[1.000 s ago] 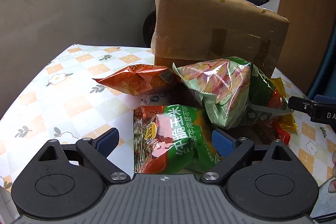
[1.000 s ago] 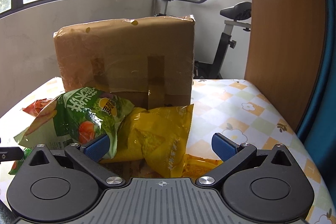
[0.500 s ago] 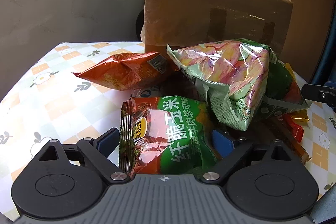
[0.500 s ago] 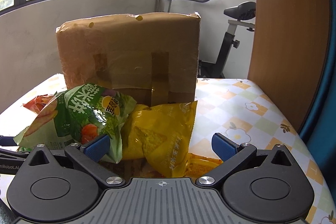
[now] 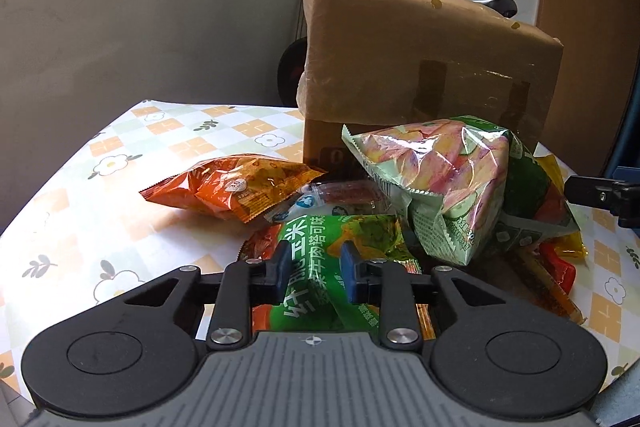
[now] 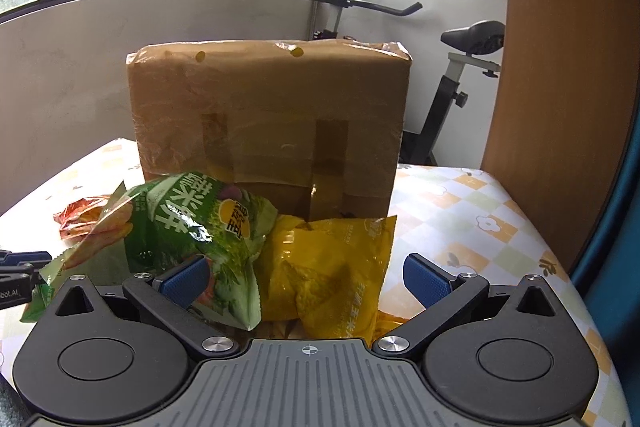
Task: Organize snacks
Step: 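Lower the left tool onto the corn snack bag while the right tool lowers onto the green cracker bag, then close the left tool on the corn snack bag while the right tool grasps the green cracker bag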
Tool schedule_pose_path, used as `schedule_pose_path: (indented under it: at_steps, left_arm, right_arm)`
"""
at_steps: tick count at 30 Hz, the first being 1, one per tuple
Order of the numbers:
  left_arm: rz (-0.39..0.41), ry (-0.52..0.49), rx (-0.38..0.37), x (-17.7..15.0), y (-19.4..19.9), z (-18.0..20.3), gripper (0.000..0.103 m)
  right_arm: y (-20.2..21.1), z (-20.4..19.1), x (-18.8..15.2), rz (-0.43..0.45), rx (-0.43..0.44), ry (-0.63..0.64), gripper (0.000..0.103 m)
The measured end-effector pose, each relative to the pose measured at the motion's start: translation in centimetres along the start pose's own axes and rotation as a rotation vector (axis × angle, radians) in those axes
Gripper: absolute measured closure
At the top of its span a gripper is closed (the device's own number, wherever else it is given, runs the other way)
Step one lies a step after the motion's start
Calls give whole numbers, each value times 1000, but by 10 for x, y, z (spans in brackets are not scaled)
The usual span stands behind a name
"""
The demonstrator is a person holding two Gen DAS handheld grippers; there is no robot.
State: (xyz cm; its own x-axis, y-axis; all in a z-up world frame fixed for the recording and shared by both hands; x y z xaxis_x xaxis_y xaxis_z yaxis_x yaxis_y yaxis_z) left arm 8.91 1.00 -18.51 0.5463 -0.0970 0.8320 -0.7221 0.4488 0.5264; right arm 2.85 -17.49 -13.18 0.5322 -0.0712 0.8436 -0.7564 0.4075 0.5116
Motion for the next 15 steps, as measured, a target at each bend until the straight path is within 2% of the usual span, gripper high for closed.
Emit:
schedule_pose_path:
  at_steps: [2,4,6,10,15]
  left_arm:
    - [-8,4,2,-2,0,-2,58]
    - [-24,13,22,-4,-3,-4,27]
    - [-19,23,47,-9,-2,-12,17]
    - [-27,72,29,-14,-8,-25,4]
    - [-43,96,-10,-20,-16,-28,0]
  right_arm:
    - [1,0,1,0,-1,2,0]
    - [2,0,2,-2,-1,1,0]
    - [2,0,2,-2,0,2,0]
    - [1,-3,1,-7,0,8,0]
    - [-1,-2,-2,-11,0,-5,0]
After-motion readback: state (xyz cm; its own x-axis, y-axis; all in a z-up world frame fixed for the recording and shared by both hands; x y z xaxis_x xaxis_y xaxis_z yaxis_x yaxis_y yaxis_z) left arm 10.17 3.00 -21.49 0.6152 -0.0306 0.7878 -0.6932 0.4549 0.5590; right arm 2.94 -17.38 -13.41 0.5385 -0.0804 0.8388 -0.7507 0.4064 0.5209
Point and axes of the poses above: each gripper's, at about its wrist camera, not at the fingertips, and y roughly against the way its jaws point, z to its right, x to its top, the point moved 4 cm from there along -y, roughly the way its jaws point, and after that the axes turned 15 degrees about -x, right-handed, at the moved point
